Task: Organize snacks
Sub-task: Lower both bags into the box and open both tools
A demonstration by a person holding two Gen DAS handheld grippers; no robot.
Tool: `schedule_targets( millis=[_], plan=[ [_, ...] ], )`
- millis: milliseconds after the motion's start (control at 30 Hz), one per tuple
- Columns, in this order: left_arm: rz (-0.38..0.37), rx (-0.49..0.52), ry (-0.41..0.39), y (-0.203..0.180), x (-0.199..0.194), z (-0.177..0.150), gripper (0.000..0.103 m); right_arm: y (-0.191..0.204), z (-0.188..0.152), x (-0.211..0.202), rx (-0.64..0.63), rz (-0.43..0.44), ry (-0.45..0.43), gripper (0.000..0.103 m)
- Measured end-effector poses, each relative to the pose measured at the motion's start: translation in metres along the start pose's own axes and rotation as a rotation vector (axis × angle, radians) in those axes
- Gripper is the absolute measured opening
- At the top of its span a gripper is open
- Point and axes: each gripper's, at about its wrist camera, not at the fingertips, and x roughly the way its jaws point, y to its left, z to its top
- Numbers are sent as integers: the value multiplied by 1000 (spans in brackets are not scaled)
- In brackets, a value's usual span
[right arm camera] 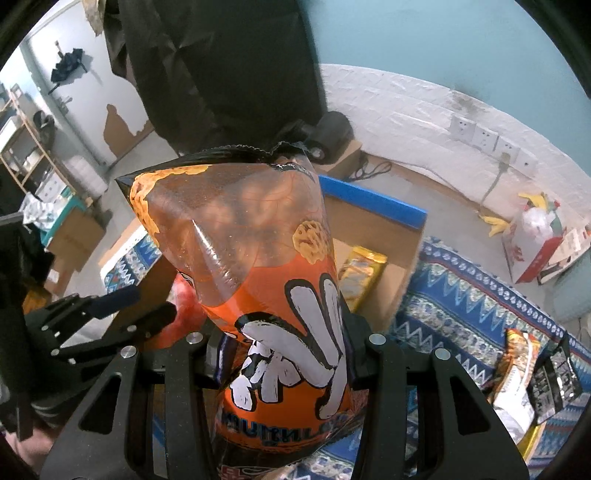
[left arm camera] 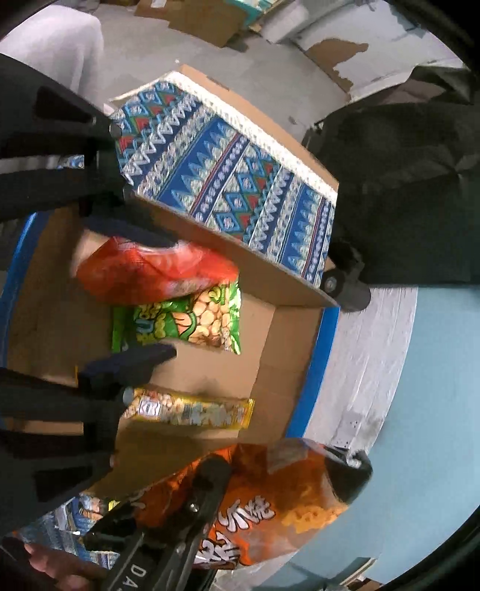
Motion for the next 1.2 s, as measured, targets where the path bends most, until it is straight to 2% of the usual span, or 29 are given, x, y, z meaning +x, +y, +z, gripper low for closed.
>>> schedule_targets(
  millis=[133, 267, 333, 600, 733, 1200],
  plan=[
    [7, -2, -17, 3, -7, 1, 61, 8, 2, 7, -11, -9, 9, 46],
    [1, -10, -19, 5, -9, 3, 63, 12, 2, 11, 1, 18, 22, 51],
    [0, -7, -23, 5, -11, 3, 63, 13, 1, 12, 6, 32, 28, 56],
    [-15, -4, -30, -1, -15, 4, 63, 8, -2, -6, 6, 29, 4, 63],
    [-32, 18, -25, -14, -16, 2, 63, 0, -5, -19, -4, 10, -7, 68],
    [-111, 99, 4, -69, -16, -4, 66, -58, -29, -51, 12, -80, -6, 69]
  ],
)
